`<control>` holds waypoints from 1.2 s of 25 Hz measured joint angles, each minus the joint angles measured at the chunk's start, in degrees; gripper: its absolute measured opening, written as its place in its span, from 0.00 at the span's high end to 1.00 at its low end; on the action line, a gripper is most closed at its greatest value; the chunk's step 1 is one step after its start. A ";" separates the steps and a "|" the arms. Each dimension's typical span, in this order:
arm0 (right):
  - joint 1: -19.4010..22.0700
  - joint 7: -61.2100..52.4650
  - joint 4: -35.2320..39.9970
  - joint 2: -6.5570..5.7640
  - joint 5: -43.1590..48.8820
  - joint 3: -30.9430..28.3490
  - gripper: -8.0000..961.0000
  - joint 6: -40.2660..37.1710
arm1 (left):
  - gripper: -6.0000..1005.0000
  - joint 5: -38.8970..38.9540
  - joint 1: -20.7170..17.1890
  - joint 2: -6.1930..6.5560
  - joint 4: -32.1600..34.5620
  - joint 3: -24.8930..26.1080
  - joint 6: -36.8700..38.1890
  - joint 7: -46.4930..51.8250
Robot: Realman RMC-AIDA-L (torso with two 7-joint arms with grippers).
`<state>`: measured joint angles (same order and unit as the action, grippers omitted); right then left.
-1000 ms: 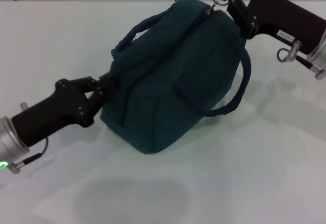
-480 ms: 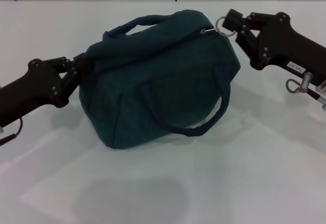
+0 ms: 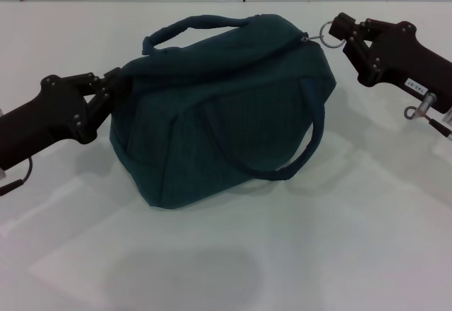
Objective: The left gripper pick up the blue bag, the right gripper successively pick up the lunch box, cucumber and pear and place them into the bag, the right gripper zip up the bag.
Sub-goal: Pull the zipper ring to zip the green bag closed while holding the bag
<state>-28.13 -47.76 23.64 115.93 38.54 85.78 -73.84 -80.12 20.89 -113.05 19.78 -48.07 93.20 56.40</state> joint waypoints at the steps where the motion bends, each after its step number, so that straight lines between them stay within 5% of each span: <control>1: 0.00 0.01 0.00 0.00 -0.03 0.00 0.97 0.54 | 0.91 0.01 -0.05 0.01 0.00 0.00 -0.01 0.00; 30: -0.38 0.17 -2.15 0.25 0.16 2.93 0.97 10.74 | 0.83 0.40 -0.42 -0.48 -0.04 0.18 0.02 0.32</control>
<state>-28.50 -47.59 21.50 116.18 38.70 88.71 -63.11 -79.72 20.47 -113.53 19.74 -47.90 93.21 56.72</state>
